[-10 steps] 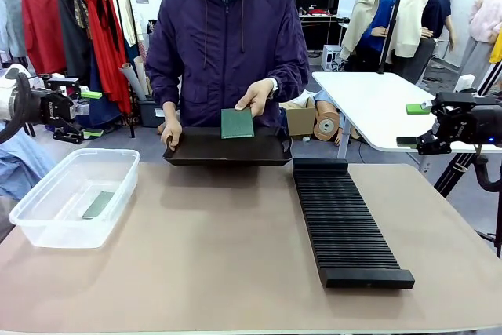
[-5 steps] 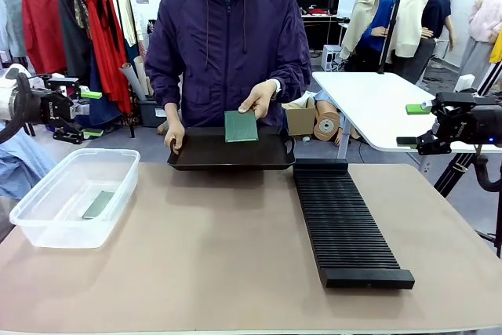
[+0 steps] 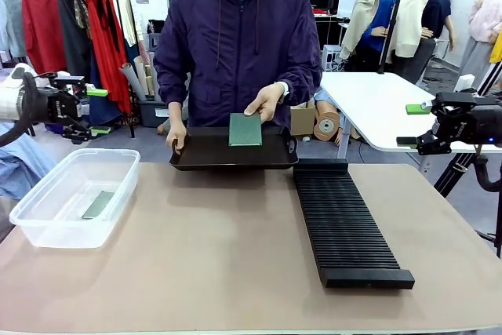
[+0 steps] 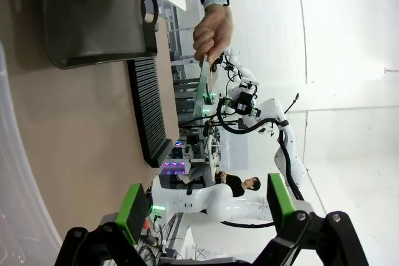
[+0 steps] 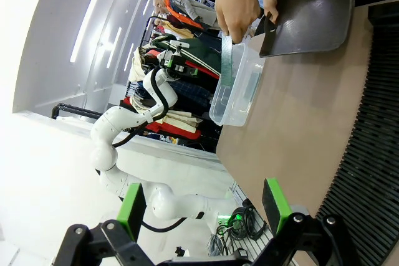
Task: Sort PCBs into racks and boxes based on the side picked up.
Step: Pick up the Blank PCB handed by the Human.
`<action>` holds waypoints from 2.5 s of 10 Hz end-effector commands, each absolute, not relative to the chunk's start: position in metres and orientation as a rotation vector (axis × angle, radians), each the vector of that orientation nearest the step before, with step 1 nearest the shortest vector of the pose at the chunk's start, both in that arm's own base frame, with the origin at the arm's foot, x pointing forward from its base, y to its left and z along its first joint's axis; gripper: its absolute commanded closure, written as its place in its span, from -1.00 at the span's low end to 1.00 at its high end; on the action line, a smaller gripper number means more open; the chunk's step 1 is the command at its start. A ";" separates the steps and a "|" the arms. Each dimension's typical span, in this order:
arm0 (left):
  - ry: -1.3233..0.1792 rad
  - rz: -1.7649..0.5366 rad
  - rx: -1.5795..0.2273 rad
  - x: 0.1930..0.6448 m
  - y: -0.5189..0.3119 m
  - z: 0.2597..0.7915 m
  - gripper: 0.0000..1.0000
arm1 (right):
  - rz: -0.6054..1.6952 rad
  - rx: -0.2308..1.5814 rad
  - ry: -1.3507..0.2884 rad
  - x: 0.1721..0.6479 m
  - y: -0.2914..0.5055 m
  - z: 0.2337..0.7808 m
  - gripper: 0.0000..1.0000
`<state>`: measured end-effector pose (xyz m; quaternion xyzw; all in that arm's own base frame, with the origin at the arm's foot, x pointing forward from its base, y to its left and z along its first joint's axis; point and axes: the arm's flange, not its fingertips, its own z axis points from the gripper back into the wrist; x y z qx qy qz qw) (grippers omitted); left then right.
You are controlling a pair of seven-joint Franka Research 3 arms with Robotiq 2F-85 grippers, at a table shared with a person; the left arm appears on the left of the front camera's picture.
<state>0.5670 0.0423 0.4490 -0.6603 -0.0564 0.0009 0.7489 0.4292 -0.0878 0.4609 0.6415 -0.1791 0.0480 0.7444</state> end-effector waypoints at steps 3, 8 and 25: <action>-0.237 -0.101 -1.443 0.569 -0.002 0.427 -1.00 | 0.110 1.405 -0.399 0.428 -0.087 0.462 -1.00; -0.242 -0.243 -1.536 0.578 -0.065 0.398 -1.00 | 0.110 1.405 -0.399 0.428 -0.087 0.462 -1.00; -0.292 -0.332 -1.632 0.586 -0.214 0.355 -1.00 | 0.110 1.405 -0.399 0.428 -0.087 0.462 -1.00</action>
